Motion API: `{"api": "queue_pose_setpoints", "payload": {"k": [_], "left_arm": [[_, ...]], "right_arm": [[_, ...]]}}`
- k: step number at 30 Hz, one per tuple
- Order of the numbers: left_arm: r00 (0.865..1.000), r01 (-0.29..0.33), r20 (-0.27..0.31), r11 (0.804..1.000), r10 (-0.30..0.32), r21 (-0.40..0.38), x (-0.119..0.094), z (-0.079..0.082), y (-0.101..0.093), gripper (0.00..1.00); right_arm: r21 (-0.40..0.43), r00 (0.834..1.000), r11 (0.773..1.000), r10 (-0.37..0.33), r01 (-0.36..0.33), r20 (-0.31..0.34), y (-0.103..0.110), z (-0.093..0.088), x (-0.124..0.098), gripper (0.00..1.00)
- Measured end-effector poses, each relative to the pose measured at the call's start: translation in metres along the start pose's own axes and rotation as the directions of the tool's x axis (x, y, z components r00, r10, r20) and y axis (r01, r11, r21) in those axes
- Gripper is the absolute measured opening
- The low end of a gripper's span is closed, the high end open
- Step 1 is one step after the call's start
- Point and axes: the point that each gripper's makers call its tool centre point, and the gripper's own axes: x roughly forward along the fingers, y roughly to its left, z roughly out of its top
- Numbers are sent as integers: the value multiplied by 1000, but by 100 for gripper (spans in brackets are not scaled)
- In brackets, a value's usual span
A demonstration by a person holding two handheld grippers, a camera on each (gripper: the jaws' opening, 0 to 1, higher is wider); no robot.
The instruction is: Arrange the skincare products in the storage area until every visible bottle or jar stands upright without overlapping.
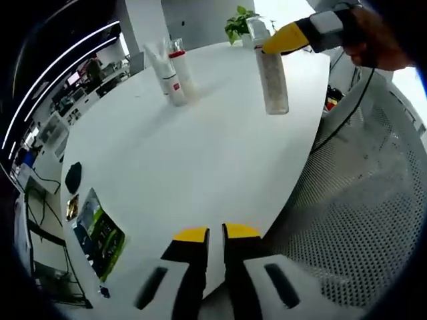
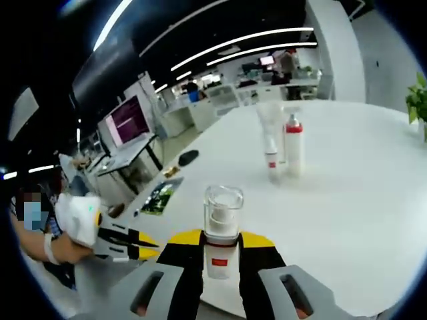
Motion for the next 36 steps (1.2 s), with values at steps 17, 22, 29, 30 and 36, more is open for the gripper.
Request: {"api": "queue_pose_setpoints", "payload": {"k": [17,22,29,30,36], "left_arm": [[999,4,-43,1000,-4,-7,2,-8,-2,6],[998,6,-58,1000,-7,-11,2,-11,0,4],[997,11,-80,1000,-12,-15,5,-17,0,0],[997,10,-74,1000,-11,-21,5,-16,0,0],[997,14,-76,1000,-16,-21,7,-16,-1,0]], "right_arm": [[-14,1000,1000,-14,14,0,-20,4,24,13],[-28,998,998,-49,50,40,-37,22,42,13],[-62,997,995,-73,76,37,-48,32,58,14],[-64,996,995,-76,78,36,-48,33,61,14],[-92,994,990,-106,109,39,-57,38,74,14]]}}
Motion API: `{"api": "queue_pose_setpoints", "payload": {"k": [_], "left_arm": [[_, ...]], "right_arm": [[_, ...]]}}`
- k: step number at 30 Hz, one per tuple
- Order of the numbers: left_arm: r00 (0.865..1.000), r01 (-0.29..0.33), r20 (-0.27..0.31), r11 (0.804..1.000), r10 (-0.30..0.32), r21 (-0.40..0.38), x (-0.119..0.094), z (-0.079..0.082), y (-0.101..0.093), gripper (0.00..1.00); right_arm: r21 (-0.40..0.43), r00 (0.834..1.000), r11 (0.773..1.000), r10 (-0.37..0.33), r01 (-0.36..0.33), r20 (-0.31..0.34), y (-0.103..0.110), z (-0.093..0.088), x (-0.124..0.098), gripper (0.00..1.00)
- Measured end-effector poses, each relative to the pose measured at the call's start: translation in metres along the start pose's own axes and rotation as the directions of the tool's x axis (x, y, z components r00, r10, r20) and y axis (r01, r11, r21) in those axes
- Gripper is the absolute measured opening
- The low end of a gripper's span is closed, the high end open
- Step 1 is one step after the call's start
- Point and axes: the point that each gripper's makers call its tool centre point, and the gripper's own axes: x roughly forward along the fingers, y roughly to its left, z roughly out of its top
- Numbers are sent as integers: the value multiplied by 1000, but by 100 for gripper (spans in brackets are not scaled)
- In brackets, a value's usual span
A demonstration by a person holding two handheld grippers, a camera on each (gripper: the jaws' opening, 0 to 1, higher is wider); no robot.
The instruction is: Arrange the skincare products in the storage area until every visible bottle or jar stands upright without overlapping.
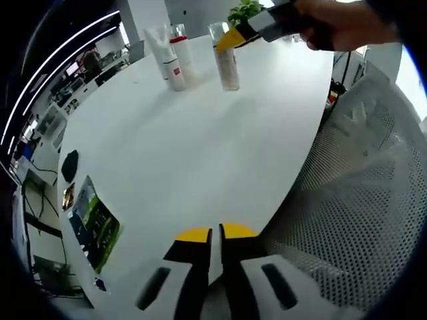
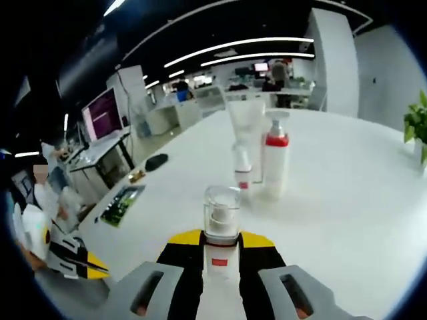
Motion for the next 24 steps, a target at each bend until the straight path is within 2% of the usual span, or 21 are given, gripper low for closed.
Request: {"api": "queue_pose_setpoints", "payload": {"k": [7,11,15,17,20,24], "left_arm": [[1000,3,-4,1000,-3,7,0,-1,-1,0],[1000,2,-1,1000,-2,1,-1,-1,0,0],[1000,-4,18,1000,4,-2,-3,1,1,0],[1000,0,11,1000,0,-1,-2,0,0,0],[1000,3,2,1000,-3,-2,-1,-2,0,0],[1000,0,11,1000,0,-3,0,-1,0,0]], "right_arm": [[-42,999,998,-49,49,3,-16,7,17,14],[-73,997,995,-73,73,4,-18,11,25,13],[-45,994,994,-101,102,28,-26,21,36,13],[-43,993,992,-118,119,29,-35,24,43,13],[-45,991,990,-130,131,23,-38,24,54,13],[-103,992,986,-130,130,6,-43,25,65,13]]}}
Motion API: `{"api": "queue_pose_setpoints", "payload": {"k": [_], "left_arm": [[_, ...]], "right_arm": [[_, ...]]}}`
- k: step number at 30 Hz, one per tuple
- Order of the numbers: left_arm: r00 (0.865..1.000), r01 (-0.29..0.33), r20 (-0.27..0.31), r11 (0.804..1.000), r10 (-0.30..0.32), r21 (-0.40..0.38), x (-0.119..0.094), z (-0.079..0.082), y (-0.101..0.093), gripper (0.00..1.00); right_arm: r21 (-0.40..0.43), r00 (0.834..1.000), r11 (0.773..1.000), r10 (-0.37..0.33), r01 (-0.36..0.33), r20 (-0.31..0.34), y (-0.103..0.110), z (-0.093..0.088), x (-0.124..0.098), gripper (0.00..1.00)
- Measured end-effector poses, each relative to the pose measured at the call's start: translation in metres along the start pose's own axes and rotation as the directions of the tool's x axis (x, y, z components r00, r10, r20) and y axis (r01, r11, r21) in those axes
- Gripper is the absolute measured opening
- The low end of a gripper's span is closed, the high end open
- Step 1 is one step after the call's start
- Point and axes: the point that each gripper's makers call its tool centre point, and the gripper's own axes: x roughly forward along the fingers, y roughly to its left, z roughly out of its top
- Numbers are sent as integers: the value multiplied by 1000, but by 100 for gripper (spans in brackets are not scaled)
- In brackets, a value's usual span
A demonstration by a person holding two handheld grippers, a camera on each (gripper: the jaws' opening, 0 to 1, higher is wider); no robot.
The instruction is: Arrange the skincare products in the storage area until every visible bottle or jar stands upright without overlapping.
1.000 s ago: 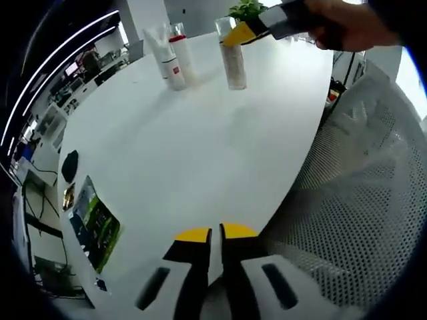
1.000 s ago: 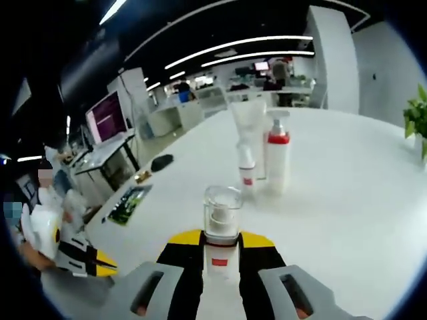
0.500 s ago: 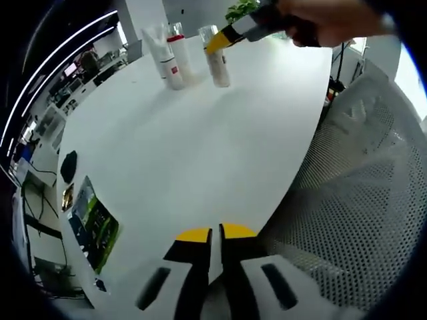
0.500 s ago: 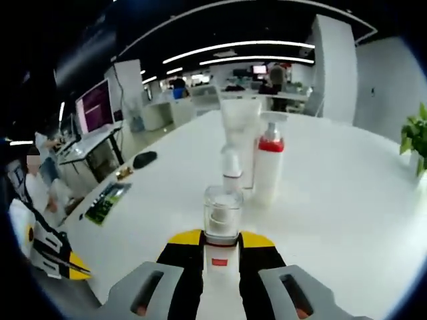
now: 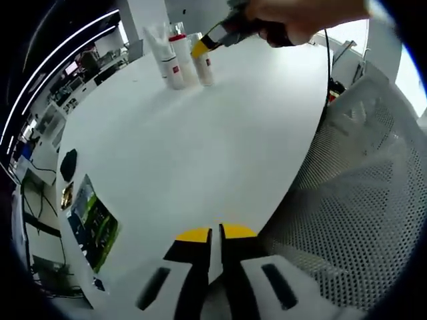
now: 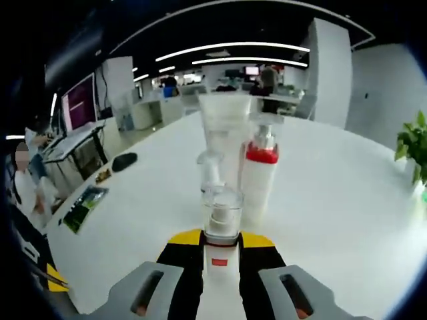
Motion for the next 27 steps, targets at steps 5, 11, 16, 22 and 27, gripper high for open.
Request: {"api": "queue_pose_setpoints", "payload": {"k": [5,11,16,22,27], "left_arm": [[1000,3,-13,1000,-3,-3,2,-3,0,0],[1000,3,-15,1000,-3,-6,0,-4,-1,0],[1000,9,-22,1000,-9,0,1,-5,-3,0],[1000,13,-22,1000,-13,7,2,-5,-4,0],[1000,15,-23,1000,-15,6,3,-5,-4,0]], "right_arm": [[-30,999,999,-27,28,23,-4,12,6,13],[-40,998,998,-44,45,37,-6,10,22,13],[-65,997,997,-42,46,65,-8,12,20,14],[-19,995,998,-65,67,71,-17,12,19,14],[-32,995,998,-57,60,80,-14,8,18,14]]}}
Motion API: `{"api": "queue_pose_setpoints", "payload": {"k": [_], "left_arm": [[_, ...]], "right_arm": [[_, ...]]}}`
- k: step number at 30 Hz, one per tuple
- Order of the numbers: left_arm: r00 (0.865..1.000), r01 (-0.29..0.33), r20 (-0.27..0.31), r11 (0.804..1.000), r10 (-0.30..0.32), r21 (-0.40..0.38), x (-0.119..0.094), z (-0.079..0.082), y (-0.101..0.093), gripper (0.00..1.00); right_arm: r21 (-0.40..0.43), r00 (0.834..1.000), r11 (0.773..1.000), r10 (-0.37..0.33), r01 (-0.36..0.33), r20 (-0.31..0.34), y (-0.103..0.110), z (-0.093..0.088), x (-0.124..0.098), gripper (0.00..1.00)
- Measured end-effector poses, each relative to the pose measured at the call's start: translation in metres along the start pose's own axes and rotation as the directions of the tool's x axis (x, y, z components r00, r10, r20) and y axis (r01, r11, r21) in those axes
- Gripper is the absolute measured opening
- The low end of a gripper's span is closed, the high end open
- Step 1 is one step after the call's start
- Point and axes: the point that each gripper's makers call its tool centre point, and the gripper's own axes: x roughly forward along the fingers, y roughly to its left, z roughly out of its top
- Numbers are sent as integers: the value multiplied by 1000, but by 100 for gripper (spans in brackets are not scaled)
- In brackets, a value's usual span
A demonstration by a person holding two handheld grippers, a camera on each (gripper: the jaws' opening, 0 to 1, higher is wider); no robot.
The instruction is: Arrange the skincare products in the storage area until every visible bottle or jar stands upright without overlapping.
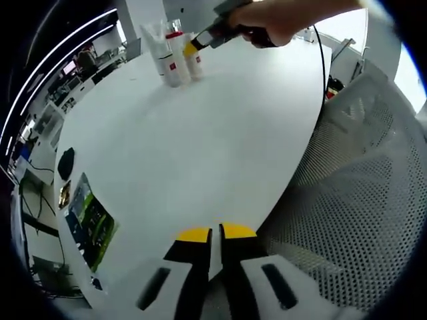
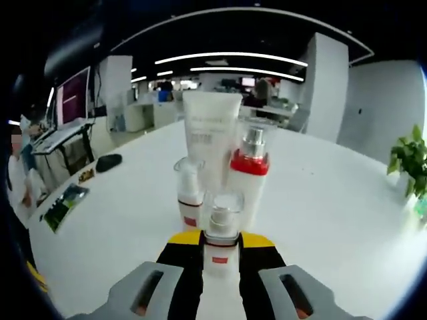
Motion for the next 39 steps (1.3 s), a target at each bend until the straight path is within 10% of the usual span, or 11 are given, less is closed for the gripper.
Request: {"api": "queue_pose_setpoints", "payload": {"k": [39], "left_arm": [[1000,9,8,1000,-9,7,0,0,-2,0]], "right_arm": [[25,992,992,-126,126,-26,-13,10,21,14]]}}
